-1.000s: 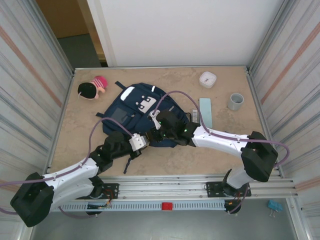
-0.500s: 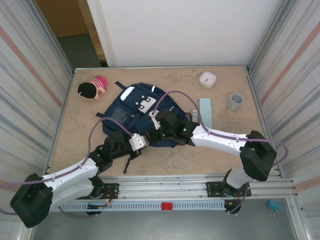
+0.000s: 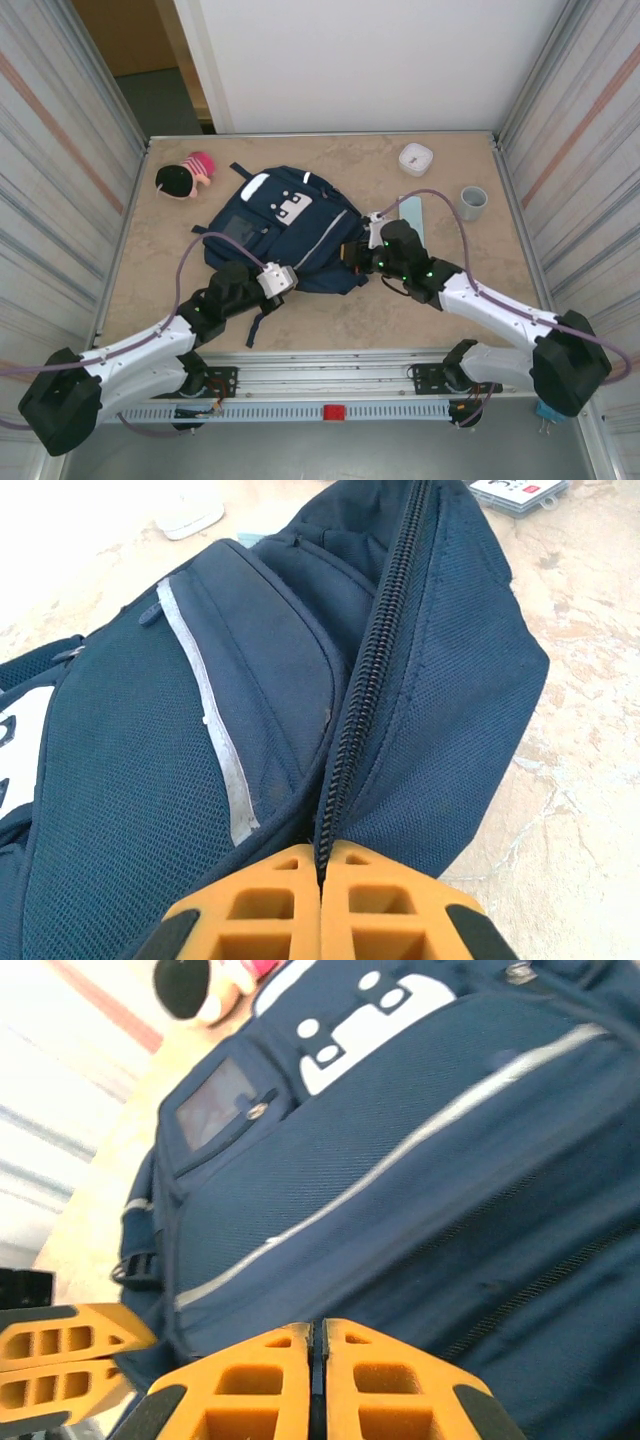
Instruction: Pack the student bag
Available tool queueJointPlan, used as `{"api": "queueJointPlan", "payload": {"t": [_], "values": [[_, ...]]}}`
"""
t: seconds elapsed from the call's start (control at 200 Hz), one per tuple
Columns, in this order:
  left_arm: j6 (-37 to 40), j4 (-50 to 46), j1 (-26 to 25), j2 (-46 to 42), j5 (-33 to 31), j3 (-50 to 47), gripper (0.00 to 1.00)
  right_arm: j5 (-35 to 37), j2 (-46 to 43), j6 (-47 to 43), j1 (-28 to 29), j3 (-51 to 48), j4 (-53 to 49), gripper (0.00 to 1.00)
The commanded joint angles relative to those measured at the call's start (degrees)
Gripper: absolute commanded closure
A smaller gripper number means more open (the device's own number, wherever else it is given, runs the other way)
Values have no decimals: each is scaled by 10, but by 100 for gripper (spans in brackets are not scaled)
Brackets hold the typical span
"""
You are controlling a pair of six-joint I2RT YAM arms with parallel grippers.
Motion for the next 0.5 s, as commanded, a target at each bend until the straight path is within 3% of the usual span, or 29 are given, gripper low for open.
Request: {"api": "queueJointPlan", "payload": {"t": [0.0,0.07,0.105,0.205,0.241,0.271,0.391,0.491], "values": [[-24,-11,3,-27,-47,20,100,19,-46,61,-62,-28,-20,100],[-50,-31,3,-34,-64,28,100,-15,-58,98,-103,-58,9,100],[-68,-53,4,-34,-63,38,93,-33,-61,101,-112,-68,29,100],[-139,-130,3,-34,-35,82,62,-55,-62,81,-99,-60,27,100],[-177,-156,3,-37,-33,96,43,-52,-63,71,-90,-52,11,100],[-210,-176,3,-41,-48,105,33,-46,-62,65,-81,-47,-2,100],[-430,-275,14,-67,-200,127,20,-13,-68,77,-36,-49,-20,100],[-568,-376,53,-76,-210,138,19,25,-69,88,12,-52,-28,100]]}}
